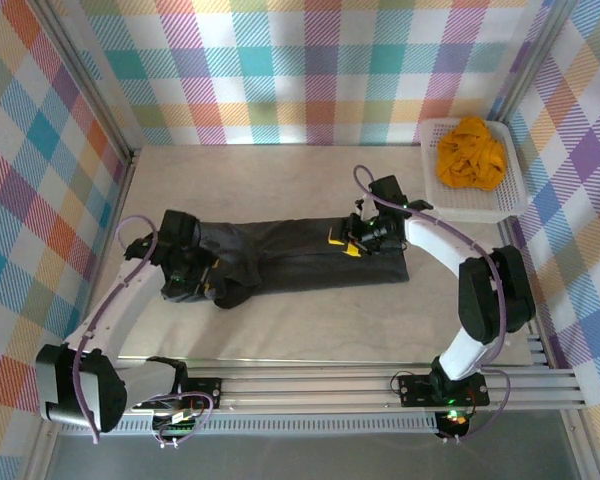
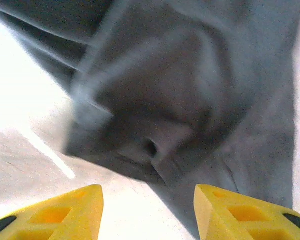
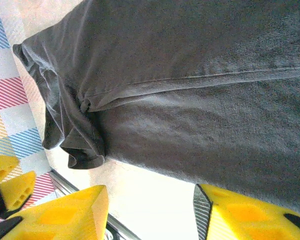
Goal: Fold and stack the t-shirts
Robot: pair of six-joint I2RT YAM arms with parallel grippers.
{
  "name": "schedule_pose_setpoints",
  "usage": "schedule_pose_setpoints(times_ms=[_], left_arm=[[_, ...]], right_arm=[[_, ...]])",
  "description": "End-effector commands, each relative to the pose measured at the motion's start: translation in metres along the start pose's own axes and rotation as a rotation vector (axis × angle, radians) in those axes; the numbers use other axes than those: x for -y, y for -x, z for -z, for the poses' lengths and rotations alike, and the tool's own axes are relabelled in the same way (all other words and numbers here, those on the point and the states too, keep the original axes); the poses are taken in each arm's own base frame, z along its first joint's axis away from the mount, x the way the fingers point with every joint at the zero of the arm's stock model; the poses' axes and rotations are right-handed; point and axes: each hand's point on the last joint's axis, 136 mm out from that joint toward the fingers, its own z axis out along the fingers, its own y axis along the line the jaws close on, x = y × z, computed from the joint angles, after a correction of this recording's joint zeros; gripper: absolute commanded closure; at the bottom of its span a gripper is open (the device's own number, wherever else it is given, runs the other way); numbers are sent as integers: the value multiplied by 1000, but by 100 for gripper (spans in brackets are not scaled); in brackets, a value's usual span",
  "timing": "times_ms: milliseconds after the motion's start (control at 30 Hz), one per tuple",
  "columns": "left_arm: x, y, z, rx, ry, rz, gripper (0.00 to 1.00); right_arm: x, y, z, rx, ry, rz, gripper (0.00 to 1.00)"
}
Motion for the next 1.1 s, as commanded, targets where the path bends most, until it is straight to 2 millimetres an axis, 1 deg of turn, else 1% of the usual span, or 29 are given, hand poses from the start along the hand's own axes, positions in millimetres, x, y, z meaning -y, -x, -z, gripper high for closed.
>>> schedule_pose_setpoints(times_ms=[0, 100, 167, 233, 267, 300, 333, 400, 533, 633, 733, 800, 833, 900, 967, 1000, 1067], left_arm=[[-13, -1, -21, -57, 43, 62, 50], [15, 6, -31, -48, -10, 50, 60], [34, 14, -31, -26, -2, -12, 73], [40, 20, -30, -2, 59, -100, 82], [40, 21, -32, 1, 89, -142, 83], [38, 20, -36, -3, 108, -164, 84], [35, 16, -44, -22, 116, -177, 84], [30, 3, -60, -69, 116, -193, 84], [16, -31, -76, -114, 178, -325, 86], [-6, -50, -87, -140, 270, -414, 87], [-35, -54, -93, -161, 380, -454, 89], [-45, -50, -91, -151, 426, -476, 89], [-45, -47, -87, -137, 429, -493, 87], [-38, -42, -76, -107, 416, -521, 83], [-22, -37, -56, -60, 374, -546, 79], [-16, -34, -47, -34, 354, -551, 76], [-8, -25, -24, 37, 307, -553, 62]], right_arm=[[-12, 15, -8, 1, 40, 2, 52], [-16, 22, -14, -6, 41, 8, 52], [-17, 26, -16, -13, 41, 8, 53], [-17, 26, -18, -19, 40, 7, 53], [-18, 27, -17, -20, 41, 7, 53], [-18, 26, -17, -20, 43, 8, 53], [-19, 26, -16, -21, 43, 8, 53], [-18, 24, -15, -23, 44, 4, 53], [-18, 22, -14, -21, 50, 3, 53], [-18, 22, -14, -23, 50, 0, 53], [-19, 23, -15, -21, 49, 0, 53], [-20, 25, -14, -19, 50, 2, 53], [-21, 26, -14, -17, 50, 4, 53], [-22, 28, -14, -15, 46, 9, 53], [-21, 30, -14, -11, 38, 18, 53], [-20, 31, -14, -8, 32, 20, 53], [-16, 34, -15, -8, 23, 19, 53]])
